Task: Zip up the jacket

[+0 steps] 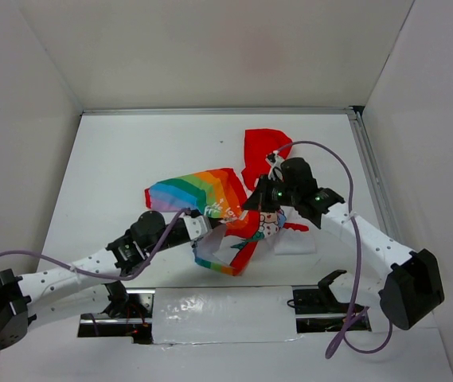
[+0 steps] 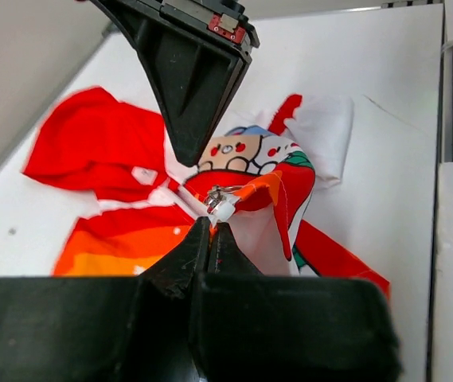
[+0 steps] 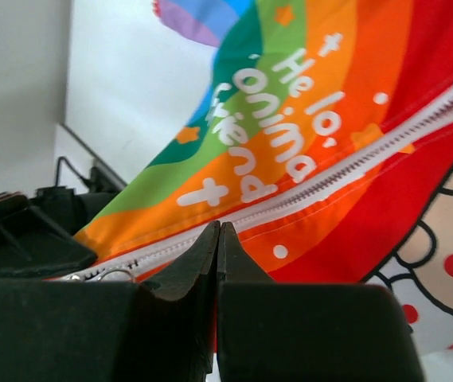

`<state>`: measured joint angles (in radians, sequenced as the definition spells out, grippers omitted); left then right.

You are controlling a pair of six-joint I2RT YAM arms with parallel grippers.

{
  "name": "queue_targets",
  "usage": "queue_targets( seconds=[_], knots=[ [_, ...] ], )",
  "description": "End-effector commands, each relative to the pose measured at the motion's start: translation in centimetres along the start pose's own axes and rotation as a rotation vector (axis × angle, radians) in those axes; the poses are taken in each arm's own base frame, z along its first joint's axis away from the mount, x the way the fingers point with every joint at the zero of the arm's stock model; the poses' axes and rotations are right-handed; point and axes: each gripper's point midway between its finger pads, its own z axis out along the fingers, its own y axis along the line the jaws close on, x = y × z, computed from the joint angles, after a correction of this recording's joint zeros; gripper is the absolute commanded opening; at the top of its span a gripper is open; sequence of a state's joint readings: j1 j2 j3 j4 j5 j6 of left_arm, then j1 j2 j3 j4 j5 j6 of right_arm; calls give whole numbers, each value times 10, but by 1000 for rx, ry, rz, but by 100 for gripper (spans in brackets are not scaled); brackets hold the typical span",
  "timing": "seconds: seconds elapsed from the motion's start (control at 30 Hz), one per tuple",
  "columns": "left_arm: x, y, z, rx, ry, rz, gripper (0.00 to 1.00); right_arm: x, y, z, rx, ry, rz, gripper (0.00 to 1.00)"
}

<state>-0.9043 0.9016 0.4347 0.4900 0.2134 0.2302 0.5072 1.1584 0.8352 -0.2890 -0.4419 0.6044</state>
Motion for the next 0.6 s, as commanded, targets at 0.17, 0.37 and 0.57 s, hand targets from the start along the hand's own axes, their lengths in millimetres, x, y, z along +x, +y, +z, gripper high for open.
queue_targets(
  seconds=[0.17,0.37,0.57],
  knots=[
    [48,-28,8,42,100,-230,0,14,-18,16,42,28,-23,0],
    [98,-25,22,-134,191,-303,0,41,-25,18,22,113,-38,2],
    [88,10,48,-256,143,-143,0,55,-23,20,-58,159,-1,22]
  ],
)
